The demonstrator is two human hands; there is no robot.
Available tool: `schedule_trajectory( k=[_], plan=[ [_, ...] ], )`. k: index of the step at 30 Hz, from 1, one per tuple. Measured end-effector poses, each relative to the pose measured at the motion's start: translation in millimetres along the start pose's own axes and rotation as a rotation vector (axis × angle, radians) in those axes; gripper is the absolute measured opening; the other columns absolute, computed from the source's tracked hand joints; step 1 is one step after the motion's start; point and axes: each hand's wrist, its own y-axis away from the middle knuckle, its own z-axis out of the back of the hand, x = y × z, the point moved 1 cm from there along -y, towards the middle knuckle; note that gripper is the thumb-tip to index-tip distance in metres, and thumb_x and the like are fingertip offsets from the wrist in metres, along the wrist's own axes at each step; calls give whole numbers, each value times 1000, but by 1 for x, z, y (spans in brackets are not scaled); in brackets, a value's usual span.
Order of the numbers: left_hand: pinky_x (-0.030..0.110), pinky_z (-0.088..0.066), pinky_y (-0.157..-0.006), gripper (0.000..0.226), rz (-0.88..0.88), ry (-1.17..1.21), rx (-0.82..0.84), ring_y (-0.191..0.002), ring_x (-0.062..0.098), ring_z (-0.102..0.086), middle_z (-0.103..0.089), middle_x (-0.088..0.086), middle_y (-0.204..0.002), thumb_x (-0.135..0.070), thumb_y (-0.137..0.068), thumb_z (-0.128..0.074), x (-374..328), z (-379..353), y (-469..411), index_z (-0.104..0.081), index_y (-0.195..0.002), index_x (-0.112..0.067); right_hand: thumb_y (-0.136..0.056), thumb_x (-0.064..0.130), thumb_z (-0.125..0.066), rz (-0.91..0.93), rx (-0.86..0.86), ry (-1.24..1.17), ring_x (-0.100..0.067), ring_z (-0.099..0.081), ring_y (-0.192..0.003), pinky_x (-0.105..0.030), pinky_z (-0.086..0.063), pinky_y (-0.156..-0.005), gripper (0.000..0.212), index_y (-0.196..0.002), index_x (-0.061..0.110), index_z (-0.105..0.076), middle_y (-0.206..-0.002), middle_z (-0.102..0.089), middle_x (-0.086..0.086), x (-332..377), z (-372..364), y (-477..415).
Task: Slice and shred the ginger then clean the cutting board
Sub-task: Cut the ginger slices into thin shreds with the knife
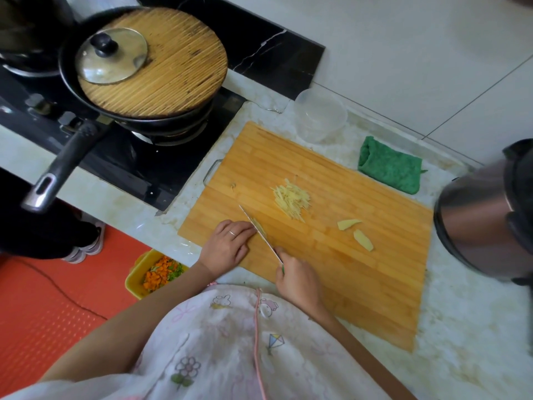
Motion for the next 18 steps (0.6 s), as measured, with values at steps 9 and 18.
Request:
schedule_trajectory(
  k=[9, 18],
  plan=[
    [36, -39, -94, 31, -8, 9, -8, -102, 20, -55, -67, 11, -111, -22, -101, -33, 2, -1, 1, -55, -119, -9, -93, 13, -41, -13, -2, 4, -29, -65, -88, -26, -34, -57, 47, -139, 20, -43, -96, -70, -11, 1, -3, -4],
    [35, -37, -93, 31, -15, 2, -21, -102, 19, -54, -67, 10, -109, -20, -99, -34, 2, 0, -1, -58, -115, -8, -94, 13, -41, -4, -38, -14, -29, -64, -91, -28, -31, -59, 48, -141, 23, -43, -100, -69, -11, 8, 0, -4]
  ],
)
